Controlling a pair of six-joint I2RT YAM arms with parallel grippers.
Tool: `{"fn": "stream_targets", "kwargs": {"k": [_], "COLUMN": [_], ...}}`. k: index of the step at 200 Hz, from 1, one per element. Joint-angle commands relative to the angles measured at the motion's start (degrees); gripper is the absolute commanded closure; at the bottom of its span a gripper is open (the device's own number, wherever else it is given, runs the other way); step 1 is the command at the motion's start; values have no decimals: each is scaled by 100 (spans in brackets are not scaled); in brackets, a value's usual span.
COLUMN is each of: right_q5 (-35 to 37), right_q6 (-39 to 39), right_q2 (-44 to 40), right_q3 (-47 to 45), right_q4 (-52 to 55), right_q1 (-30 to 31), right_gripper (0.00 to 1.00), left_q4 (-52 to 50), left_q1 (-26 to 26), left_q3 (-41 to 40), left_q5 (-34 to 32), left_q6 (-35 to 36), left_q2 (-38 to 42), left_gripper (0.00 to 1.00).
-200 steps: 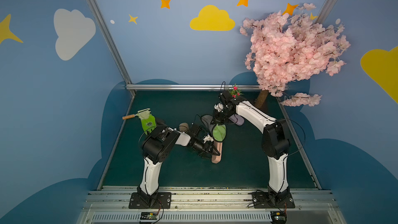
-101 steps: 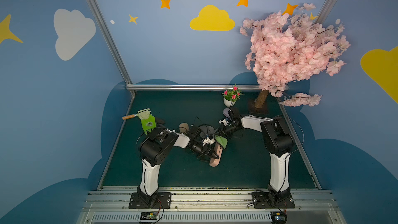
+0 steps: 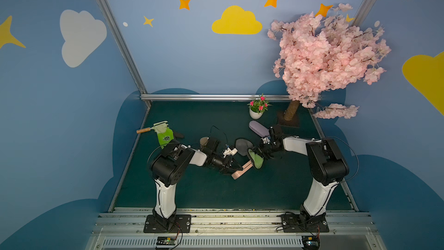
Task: Wipe the eyeglass case
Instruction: Wipe the dirt from the eyeglass case.
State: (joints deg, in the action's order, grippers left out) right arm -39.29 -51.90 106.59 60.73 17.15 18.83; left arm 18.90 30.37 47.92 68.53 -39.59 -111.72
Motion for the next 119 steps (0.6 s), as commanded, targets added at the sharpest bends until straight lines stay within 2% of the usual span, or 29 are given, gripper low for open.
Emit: {"fn": "stream_targets", "kwargs": {"k": [1, 30, 62, 81, 99, 119], "right_q5": [438, 803, 840, 761, 778, 1035], "right_q6": [654, 953, 727, 384, -259, -854], "right_q2": [-443, -787, -1396, -1673, -2043, -2447], "right_q3": [739, 1364, 1226, 745, -133, -952], "right_q4": [1456, 1999, 1880, 1704, 1039, 361], "right_q1": [35, 24, 42, 42, 33, -133], "right_gripper": [100, 100, 100, 100, 100, 100], "left_q4": [6, -1620, -1792, -1509, -934, -862], "left_q1": [-67, -41, -39, -40, -33, 22], "left_q3": [78, 197, 301, 333, 326, 311], "left_q5": [-101, -623, -939, -1026, -1106, -1272], "left_q6": [374, 1402, 1453, 1201, 677, 563], "left_q2": [294, 532, 426, 341, 239, 286], "left_gripper": [97, 97, 97, 97, 97, 97]}}
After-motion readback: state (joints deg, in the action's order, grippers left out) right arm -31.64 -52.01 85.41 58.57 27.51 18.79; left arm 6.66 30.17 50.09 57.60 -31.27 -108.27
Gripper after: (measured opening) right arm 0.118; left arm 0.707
